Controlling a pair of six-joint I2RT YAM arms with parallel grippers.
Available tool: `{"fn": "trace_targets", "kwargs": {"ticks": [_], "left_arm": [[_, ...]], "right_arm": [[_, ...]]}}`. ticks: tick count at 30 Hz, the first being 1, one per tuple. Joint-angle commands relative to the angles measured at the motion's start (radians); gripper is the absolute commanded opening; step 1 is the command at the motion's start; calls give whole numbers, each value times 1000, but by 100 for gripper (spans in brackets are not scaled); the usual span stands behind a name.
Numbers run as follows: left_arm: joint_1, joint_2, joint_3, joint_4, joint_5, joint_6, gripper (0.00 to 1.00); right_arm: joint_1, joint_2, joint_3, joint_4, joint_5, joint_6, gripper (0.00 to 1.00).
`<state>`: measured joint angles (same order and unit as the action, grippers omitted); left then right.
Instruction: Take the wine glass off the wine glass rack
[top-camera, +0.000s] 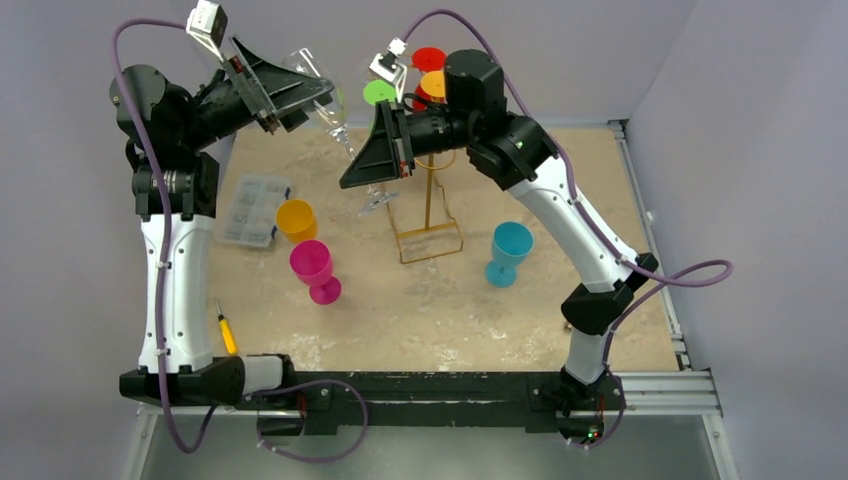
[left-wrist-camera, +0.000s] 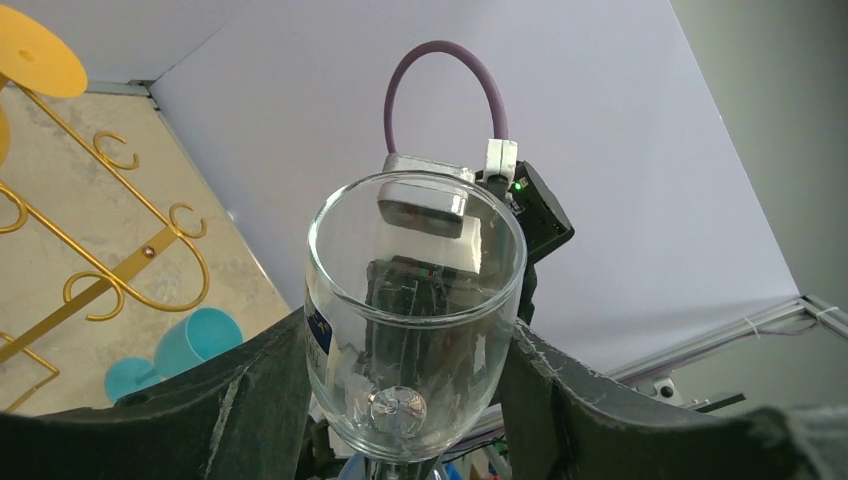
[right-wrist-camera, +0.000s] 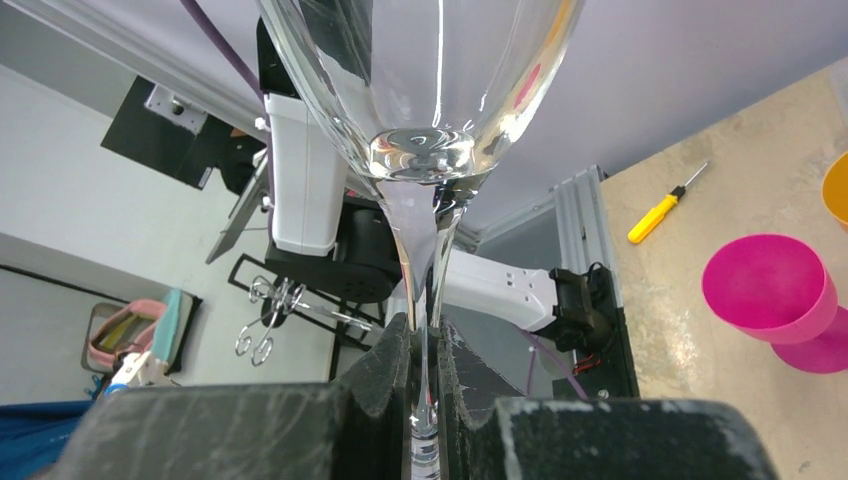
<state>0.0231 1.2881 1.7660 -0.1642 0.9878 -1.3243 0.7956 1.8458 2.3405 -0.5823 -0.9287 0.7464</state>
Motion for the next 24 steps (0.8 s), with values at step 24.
{"fn": "trace_targets", "kwargs": {"ticks": [24], "left_arm": [[65, -9, 15, 106, 110, -77, 63]], "right_arm": [[10, -63, -25, 65, -102, -60, 0]]}}
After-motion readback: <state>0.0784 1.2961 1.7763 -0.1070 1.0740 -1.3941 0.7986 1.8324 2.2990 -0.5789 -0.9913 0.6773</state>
